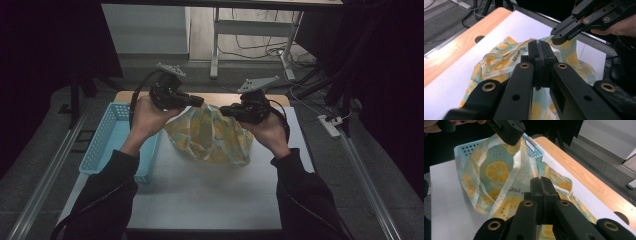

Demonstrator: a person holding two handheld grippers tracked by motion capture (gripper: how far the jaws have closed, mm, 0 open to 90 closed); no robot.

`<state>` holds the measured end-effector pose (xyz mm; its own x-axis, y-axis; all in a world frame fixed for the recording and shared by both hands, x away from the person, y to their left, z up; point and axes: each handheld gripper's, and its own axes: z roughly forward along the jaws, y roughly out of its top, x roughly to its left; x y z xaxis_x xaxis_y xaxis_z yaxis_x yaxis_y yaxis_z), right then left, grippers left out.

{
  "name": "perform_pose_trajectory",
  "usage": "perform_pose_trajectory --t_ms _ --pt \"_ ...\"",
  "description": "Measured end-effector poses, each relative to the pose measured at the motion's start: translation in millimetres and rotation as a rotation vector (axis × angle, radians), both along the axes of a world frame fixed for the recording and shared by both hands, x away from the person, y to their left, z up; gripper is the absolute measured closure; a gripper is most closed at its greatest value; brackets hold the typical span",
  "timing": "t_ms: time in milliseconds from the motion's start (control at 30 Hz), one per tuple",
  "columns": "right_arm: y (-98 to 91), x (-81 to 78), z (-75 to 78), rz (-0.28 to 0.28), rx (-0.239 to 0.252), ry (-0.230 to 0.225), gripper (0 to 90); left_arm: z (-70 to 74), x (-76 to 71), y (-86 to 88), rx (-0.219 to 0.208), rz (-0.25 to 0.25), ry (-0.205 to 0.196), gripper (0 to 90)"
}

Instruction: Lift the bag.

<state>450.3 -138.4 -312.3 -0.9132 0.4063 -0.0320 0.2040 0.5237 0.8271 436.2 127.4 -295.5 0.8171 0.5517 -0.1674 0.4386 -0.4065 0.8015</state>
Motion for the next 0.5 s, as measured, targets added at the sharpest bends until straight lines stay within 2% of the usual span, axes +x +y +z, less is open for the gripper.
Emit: perform_pose_trajectory --t_ms 500 --pt "-2.3 -2.5 32.3 -0.015 0.017 -0.056 90.0 30.3 1.3 3.9 -0.046 0.030 -0.062 89.8"
